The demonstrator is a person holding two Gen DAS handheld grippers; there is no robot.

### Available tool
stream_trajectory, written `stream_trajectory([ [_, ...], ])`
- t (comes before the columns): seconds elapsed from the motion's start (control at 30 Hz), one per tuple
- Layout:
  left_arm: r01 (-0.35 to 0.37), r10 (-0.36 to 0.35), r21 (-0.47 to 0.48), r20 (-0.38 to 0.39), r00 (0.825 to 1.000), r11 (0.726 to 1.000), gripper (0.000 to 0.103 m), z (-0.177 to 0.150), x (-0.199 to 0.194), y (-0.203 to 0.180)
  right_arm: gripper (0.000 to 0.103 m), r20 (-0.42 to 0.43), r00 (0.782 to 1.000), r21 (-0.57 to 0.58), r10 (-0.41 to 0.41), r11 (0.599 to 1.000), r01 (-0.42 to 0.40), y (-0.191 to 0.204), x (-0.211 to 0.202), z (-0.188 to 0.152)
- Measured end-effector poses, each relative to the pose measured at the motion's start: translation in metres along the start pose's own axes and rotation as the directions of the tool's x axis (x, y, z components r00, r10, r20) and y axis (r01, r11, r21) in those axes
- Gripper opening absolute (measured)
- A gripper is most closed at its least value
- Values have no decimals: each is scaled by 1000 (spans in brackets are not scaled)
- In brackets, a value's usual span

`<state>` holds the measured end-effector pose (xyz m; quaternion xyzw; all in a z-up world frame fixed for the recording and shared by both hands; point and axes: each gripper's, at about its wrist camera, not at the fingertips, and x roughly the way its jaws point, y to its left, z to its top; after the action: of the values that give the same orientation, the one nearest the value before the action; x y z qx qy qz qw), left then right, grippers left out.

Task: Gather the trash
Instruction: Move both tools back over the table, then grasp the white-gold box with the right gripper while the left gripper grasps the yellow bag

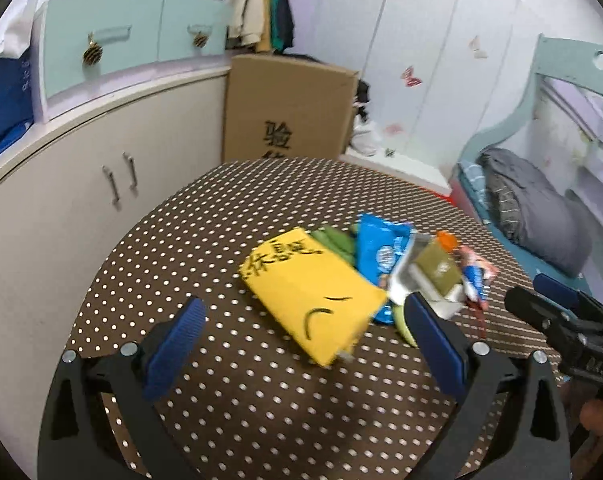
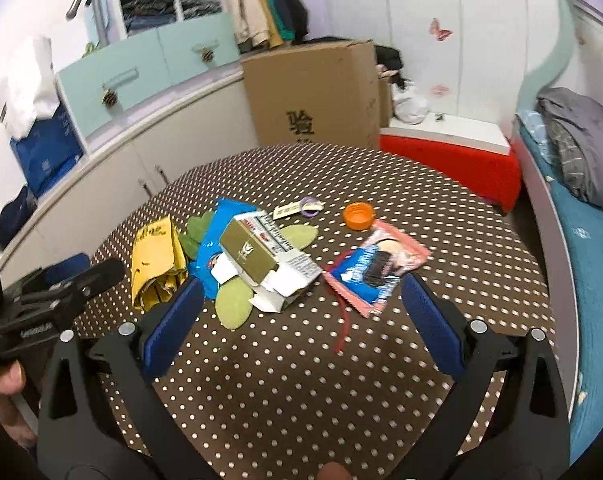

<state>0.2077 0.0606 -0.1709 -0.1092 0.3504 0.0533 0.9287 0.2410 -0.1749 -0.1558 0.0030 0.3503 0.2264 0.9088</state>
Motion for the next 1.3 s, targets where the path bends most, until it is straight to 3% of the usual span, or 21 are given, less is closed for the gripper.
stream_trajectory([
  [0.17,-36,34,-41,-49,998,999,97,10,27,7,97,-63,998,-93,27,995,-32,14,28,7],
  [0.3,61,-81,-144,-134,988,988,96,15,57,18,97,-96,995,-168,26,985,-42,28,48,14],
  [0.37,89,-121,-184,-172,978,979,67,12,70,20,96,-119,993,-182,13,983,-34,31,61,16],
  [0.4,84,-110,-168,-152,982,982,62,13,70,19,94,-128,992,-186,9,982,-33,33,68,17],
  [0.47,108,-137,-169,-166,977,980,50,10,73,19,72,-149,988,-184,26,981,-53,34,77,16],
  [0.5,116,-142,-157,-166,976,981,49,9,71,19,54,-164,985,-174,47,982,-76,33,80,16],
  [0.53,123,-147,-147,-164,975,981,47,8,69,19,53,-167,985,-168,50,983,-78,32,80,15],
  [0.67,130,-145,-112,-141,979,985,45,-3,53,21,43,-126,988,-130,89,986,-105,31,59,7],
  [0.9,146,-153,-71,-90,984,987,45,-22,15,24,41,-56,989,-28,137,990,-139,10,10,-8],
  [1.3,187,-187,98,-10,982,977,45,-38,-44,-24,41,84,983,140,165,974,-175,-39,-71,-29],
])
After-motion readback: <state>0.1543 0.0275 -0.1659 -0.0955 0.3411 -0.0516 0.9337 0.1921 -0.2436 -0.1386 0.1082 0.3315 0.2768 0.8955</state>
